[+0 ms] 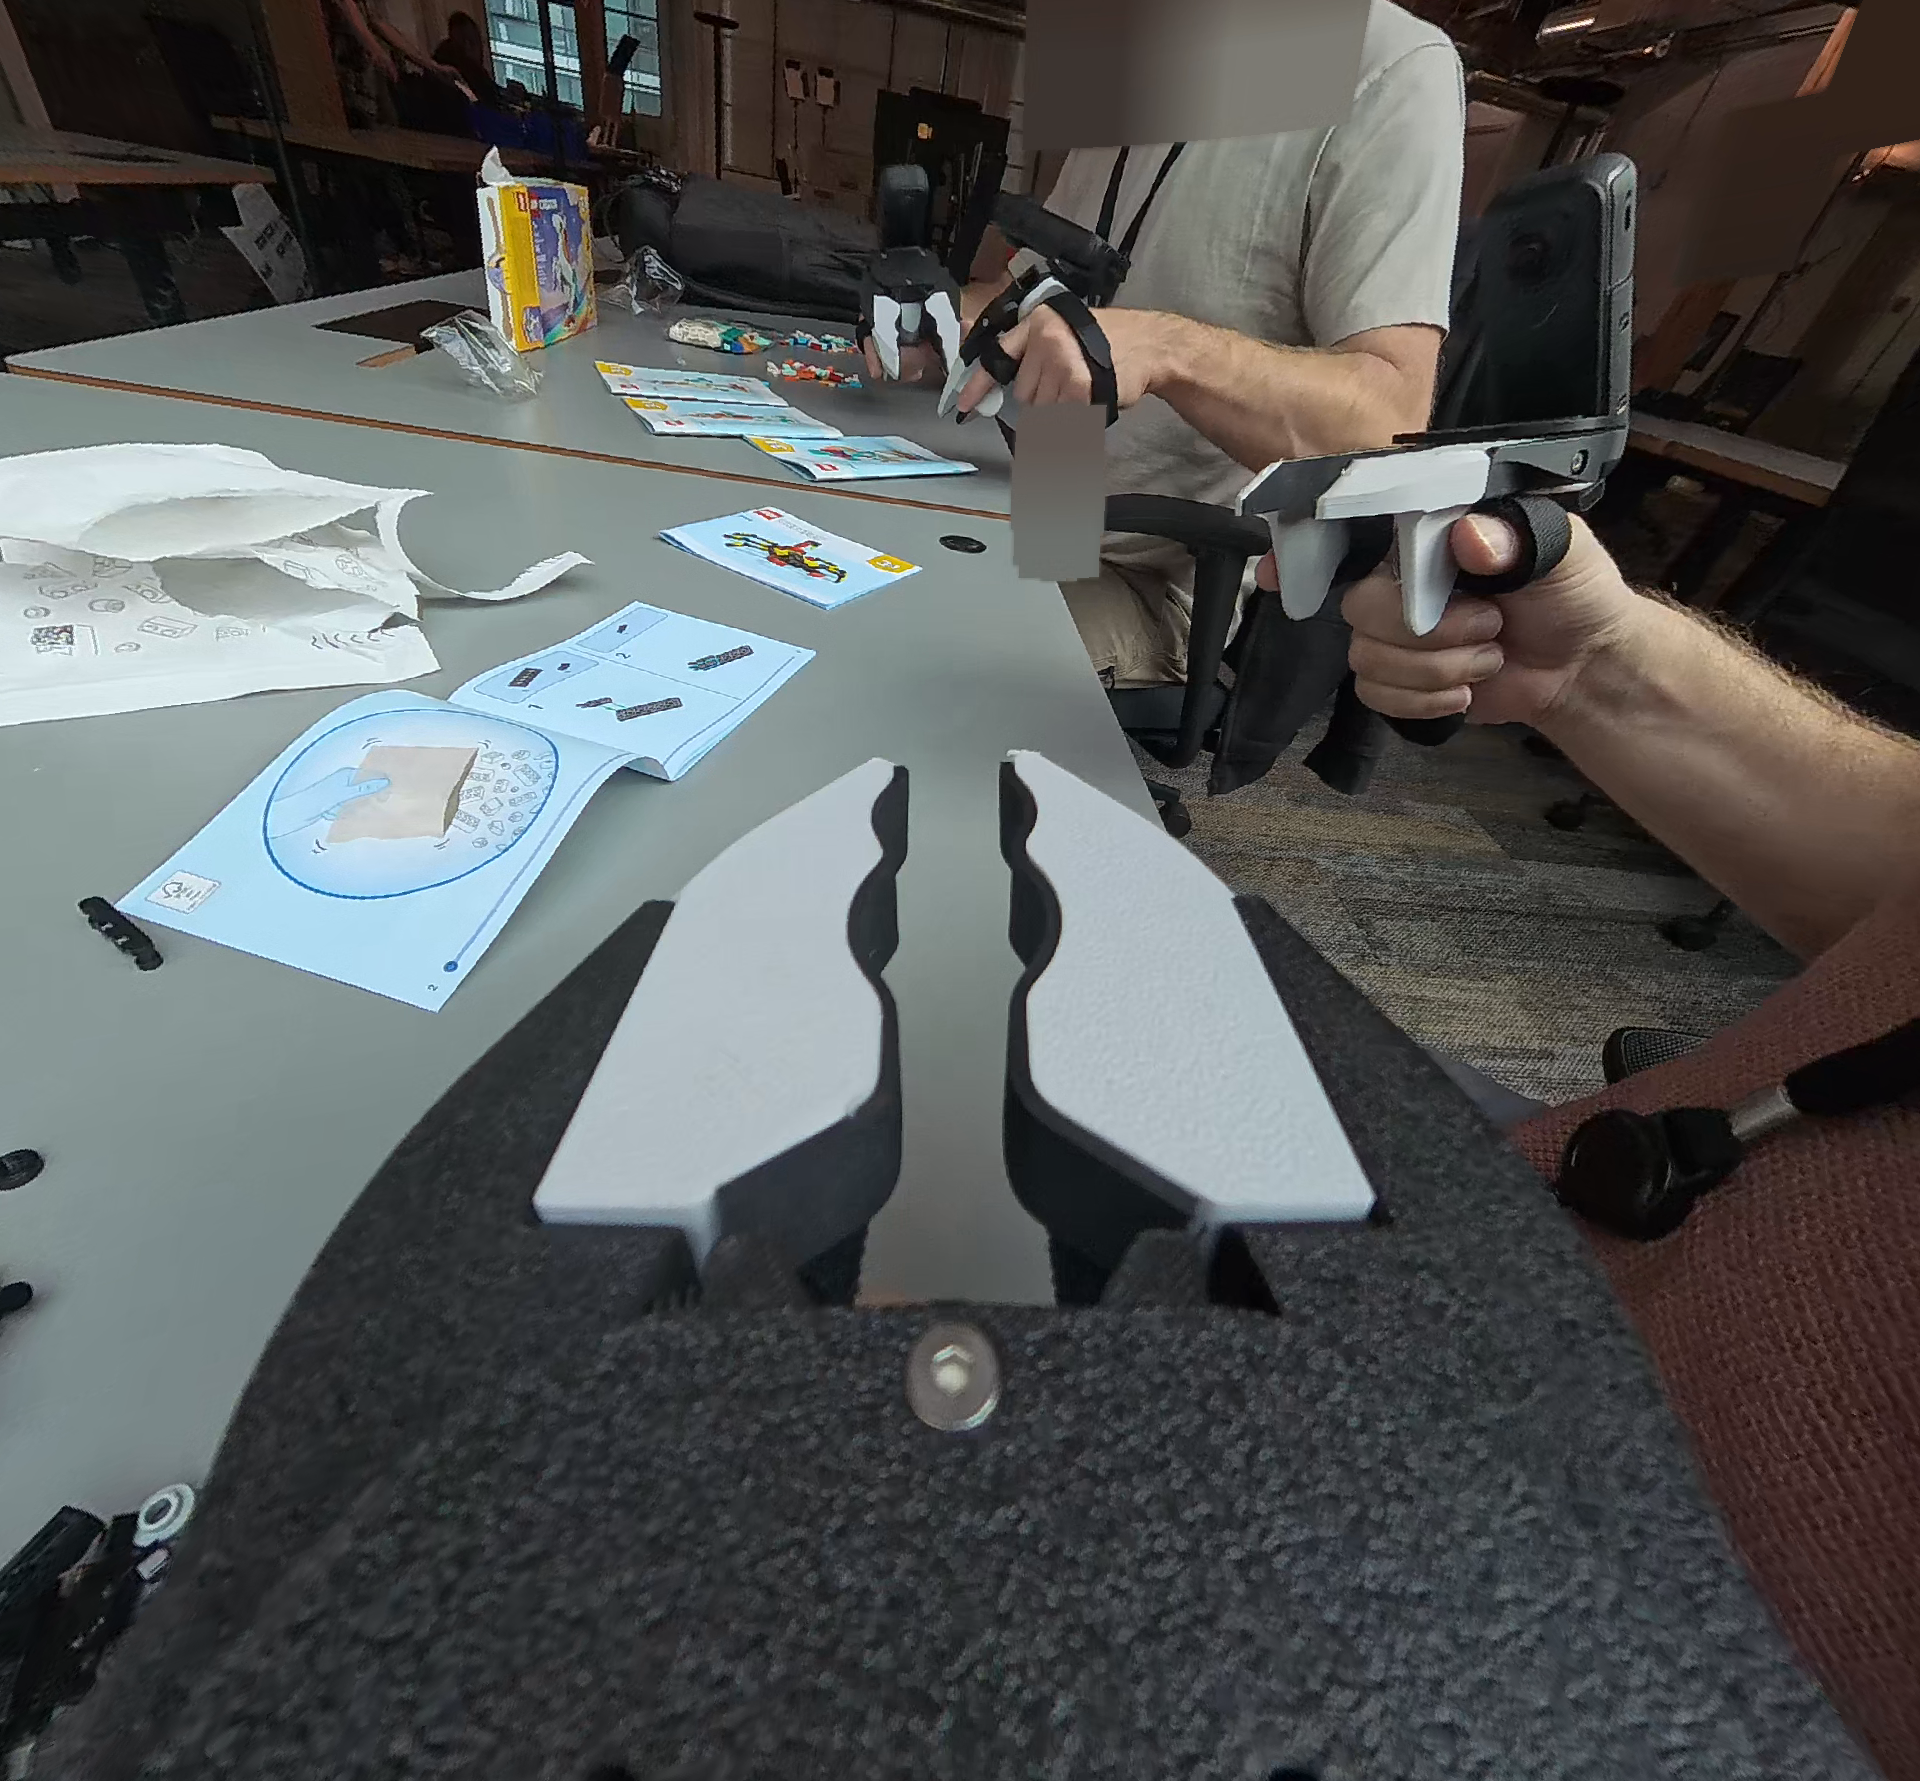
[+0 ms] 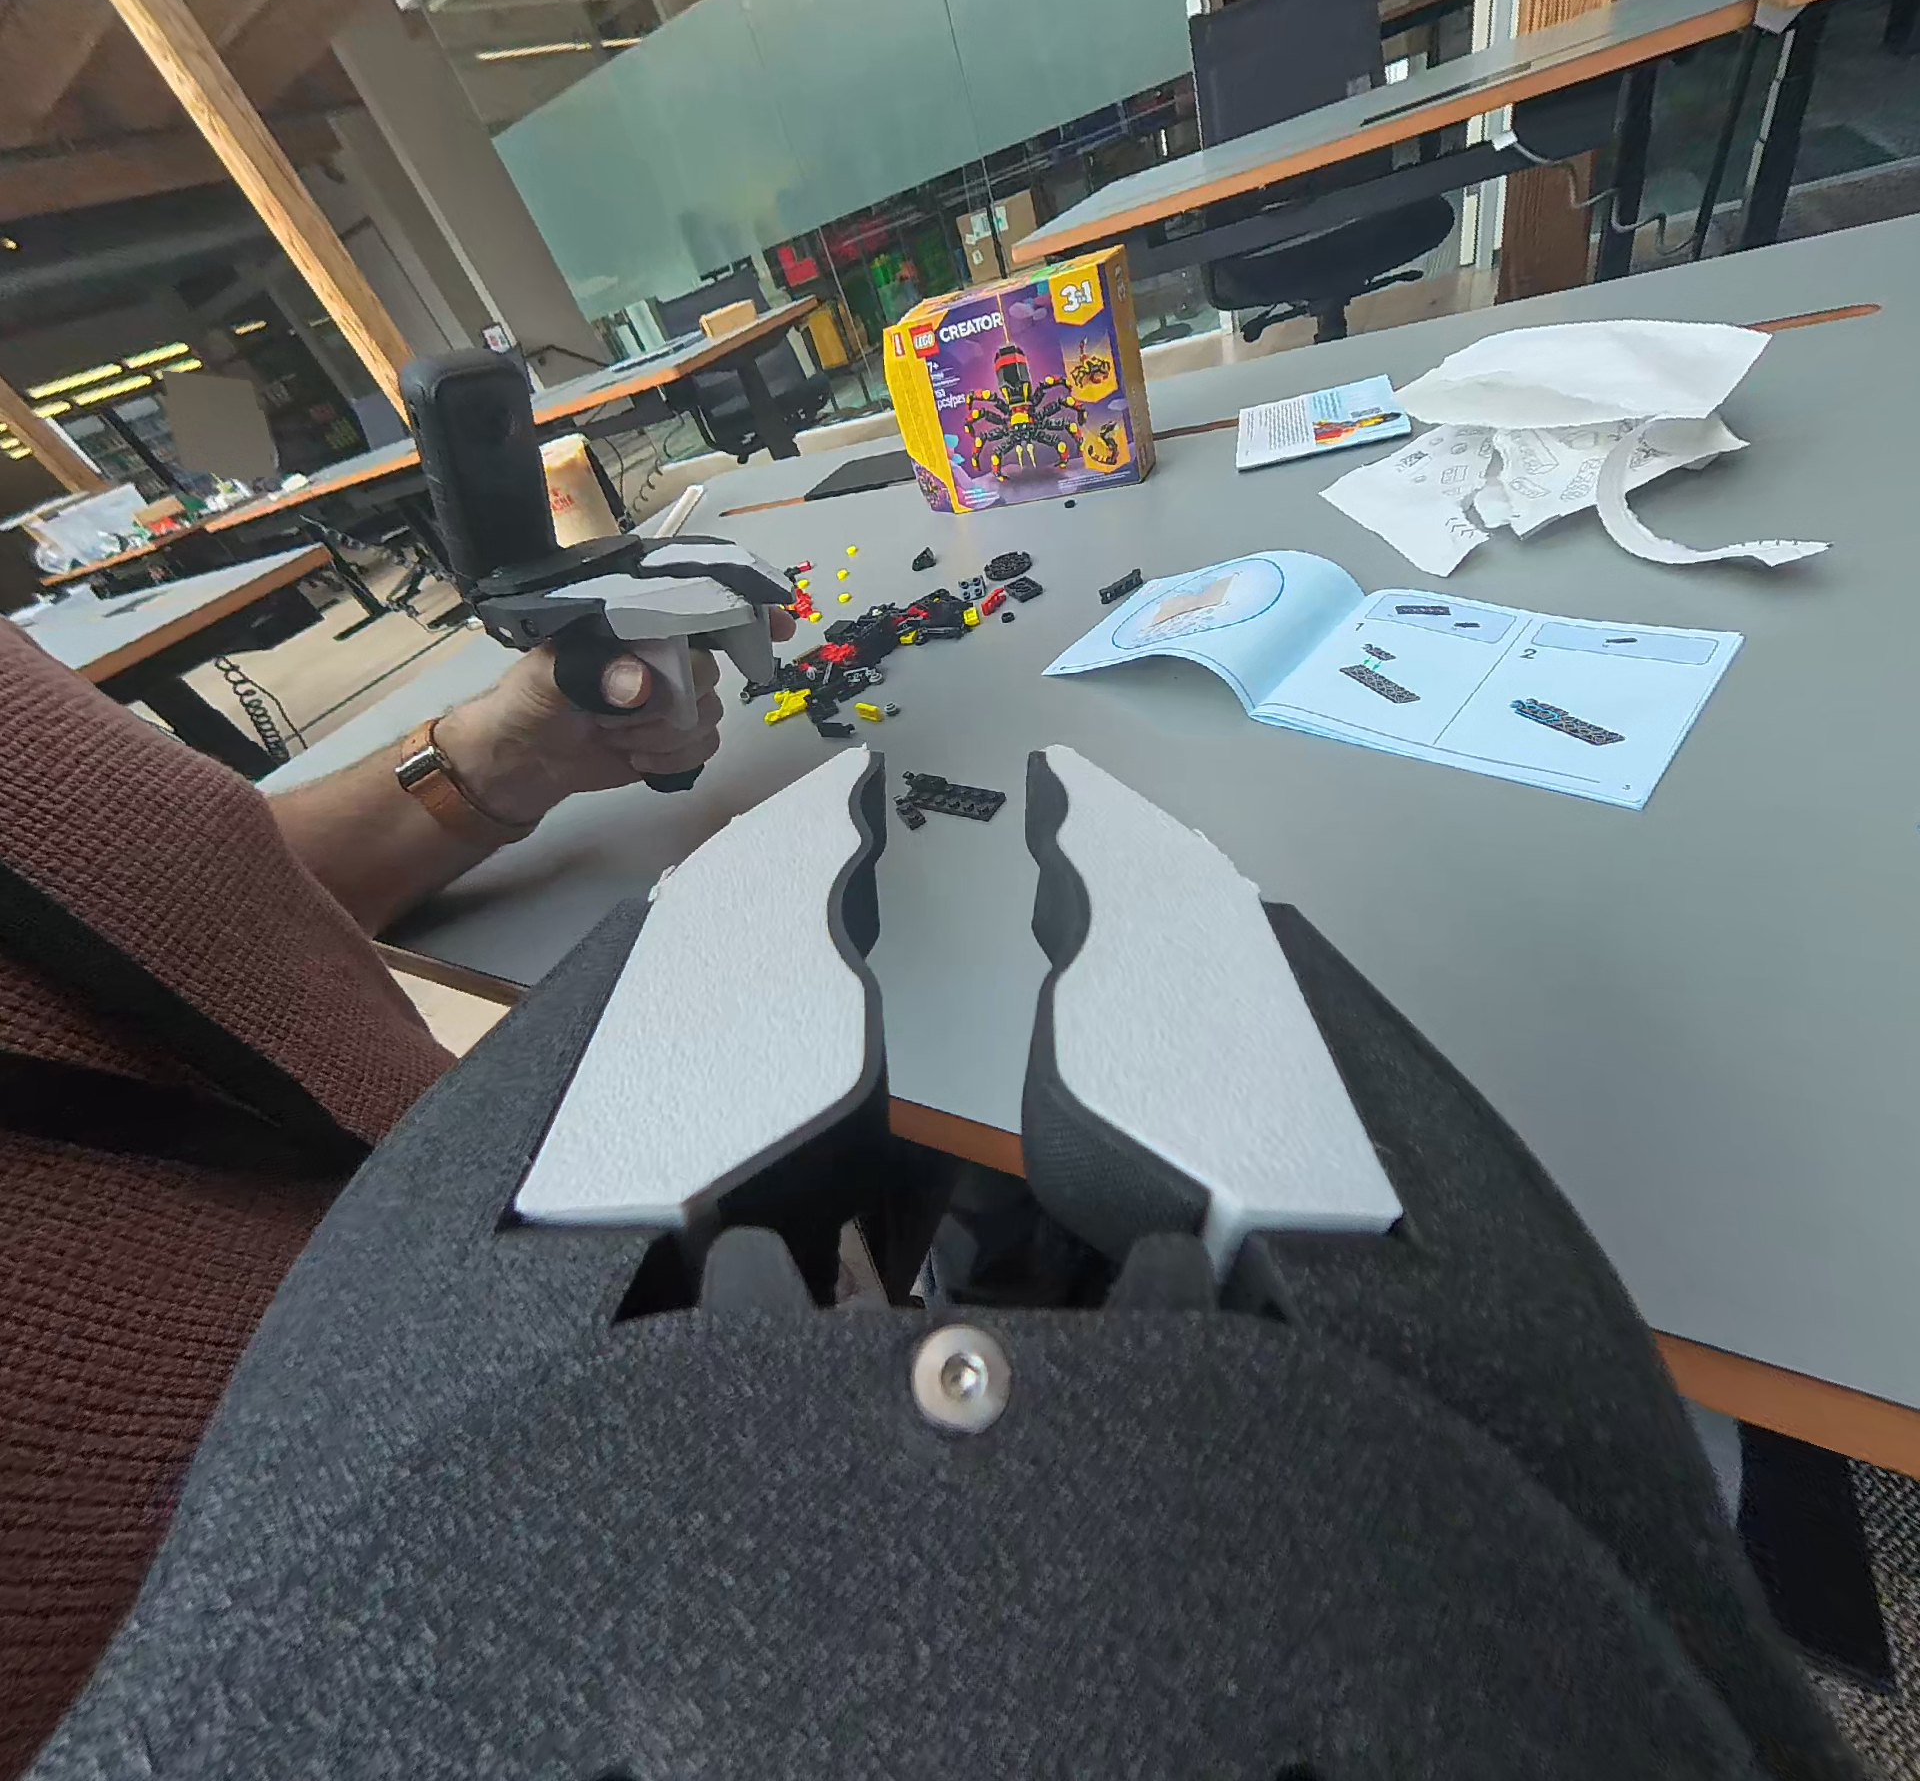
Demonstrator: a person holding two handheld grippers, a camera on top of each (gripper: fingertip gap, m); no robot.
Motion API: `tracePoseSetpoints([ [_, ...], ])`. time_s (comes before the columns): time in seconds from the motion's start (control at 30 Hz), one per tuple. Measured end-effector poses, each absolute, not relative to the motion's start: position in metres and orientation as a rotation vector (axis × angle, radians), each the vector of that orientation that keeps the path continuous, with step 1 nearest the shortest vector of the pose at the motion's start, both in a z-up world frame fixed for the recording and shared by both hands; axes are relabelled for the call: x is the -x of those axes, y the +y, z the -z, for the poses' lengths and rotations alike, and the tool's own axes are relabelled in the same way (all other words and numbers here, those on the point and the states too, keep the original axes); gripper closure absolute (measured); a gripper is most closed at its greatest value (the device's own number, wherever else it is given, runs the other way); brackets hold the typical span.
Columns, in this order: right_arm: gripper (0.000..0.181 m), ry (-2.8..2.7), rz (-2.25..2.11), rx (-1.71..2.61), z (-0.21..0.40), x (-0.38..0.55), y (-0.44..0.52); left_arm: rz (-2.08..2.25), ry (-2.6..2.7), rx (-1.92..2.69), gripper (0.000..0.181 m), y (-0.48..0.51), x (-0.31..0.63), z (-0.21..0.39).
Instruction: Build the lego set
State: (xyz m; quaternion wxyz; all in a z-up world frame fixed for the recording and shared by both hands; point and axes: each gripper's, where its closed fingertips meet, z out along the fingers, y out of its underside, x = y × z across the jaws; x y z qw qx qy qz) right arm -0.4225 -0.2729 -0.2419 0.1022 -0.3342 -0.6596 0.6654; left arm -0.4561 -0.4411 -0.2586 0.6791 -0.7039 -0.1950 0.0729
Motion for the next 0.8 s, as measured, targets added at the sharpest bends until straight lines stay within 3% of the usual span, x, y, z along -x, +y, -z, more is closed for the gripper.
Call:
tracePoseSetpoints([
  [0.8,0.151,-2.028,-1.936,0.946,0.251,0.427,-0.286,-0.189,-0.464,1.592,0.162,-0.444,0.463,0.266],
])
